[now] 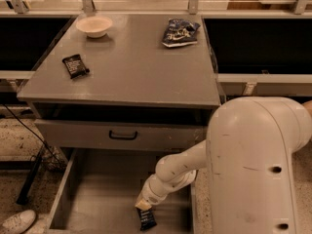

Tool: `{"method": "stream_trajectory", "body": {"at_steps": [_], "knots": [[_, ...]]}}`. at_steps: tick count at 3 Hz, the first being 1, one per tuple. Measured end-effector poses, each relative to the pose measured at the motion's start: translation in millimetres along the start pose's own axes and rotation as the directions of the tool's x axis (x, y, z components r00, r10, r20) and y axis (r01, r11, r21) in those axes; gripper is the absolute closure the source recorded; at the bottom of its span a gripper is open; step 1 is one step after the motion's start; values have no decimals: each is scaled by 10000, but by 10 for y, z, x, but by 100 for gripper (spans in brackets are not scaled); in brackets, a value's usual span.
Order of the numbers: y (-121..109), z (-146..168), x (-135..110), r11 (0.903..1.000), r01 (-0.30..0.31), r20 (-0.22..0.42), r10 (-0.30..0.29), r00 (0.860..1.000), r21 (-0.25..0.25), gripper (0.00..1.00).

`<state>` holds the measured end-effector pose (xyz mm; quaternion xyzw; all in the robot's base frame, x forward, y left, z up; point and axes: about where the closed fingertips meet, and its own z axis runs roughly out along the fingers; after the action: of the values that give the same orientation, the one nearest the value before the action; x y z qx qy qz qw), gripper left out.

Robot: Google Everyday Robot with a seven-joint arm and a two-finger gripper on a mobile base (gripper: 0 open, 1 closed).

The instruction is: Place rxbar blueberry into middle drawer

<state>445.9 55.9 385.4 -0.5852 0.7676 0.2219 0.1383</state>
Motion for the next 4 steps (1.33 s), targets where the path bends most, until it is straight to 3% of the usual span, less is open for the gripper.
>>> {"method": "stream_trajectory", "body": {"at_steps": [2,4], "knots": [[11,63,-16,9998,100,-204,-104,9997,-161,97],[11,64,-16,9998,100,-204,-104,9997,-162,43]]}}
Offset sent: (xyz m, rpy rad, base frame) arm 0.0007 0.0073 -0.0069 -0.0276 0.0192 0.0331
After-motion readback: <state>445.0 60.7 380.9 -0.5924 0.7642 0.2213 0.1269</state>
